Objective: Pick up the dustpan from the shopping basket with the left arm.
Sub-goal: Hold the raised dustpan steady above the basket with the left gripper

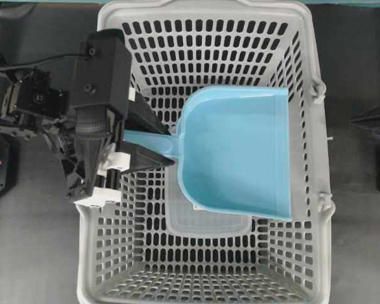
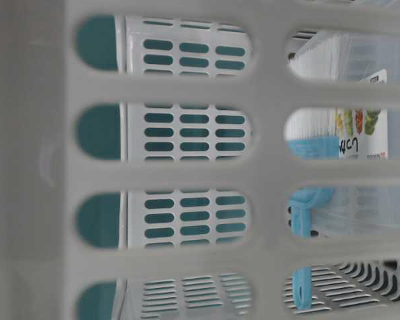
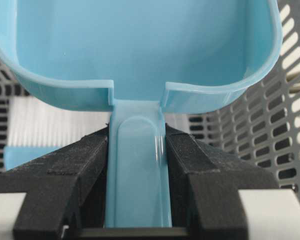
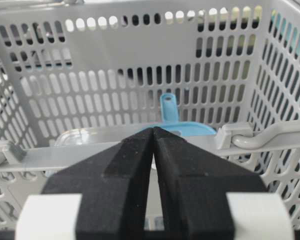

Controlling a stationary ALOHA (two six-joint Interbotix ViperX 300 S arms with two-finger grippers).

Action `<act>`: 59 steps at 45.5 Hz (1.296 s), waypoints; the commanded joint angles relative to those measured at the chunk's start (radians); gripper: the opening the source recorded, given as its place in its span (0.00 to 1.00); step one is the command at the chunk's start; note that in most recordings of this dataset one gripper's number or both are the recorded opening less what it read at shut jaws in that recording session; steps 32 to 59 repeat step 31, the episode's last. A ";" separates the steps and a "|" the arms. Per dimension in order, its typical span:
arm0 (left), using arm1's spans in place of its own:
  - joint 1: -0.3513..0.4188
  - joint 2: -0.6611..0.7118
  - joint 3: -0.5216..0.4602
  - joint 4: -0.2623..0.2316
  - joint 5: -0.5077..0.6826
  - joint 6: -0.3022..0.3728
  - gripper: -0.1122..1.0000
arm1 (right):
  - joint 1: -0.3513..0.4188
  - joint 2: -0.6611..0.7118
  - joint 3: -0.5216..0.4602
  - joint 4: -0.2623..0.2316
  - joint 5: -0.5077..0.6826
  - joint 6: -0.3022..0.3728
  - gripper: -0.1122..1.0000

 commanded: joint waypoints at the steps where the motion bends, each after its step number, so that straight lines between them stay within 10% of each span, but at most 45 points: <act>1: -0.005 -0.008 -0.008 0.005 -0.011 -0.002 0.35 | -0.003 0.005 -0.006 0.005 -0.006 0.003 0.10; 59: -0.015 -0.006 0.025 0.005 -0.011 -0.008 0.35 | -0.003 -0.006 -0.003 0.005 -0.003 0.003 0.10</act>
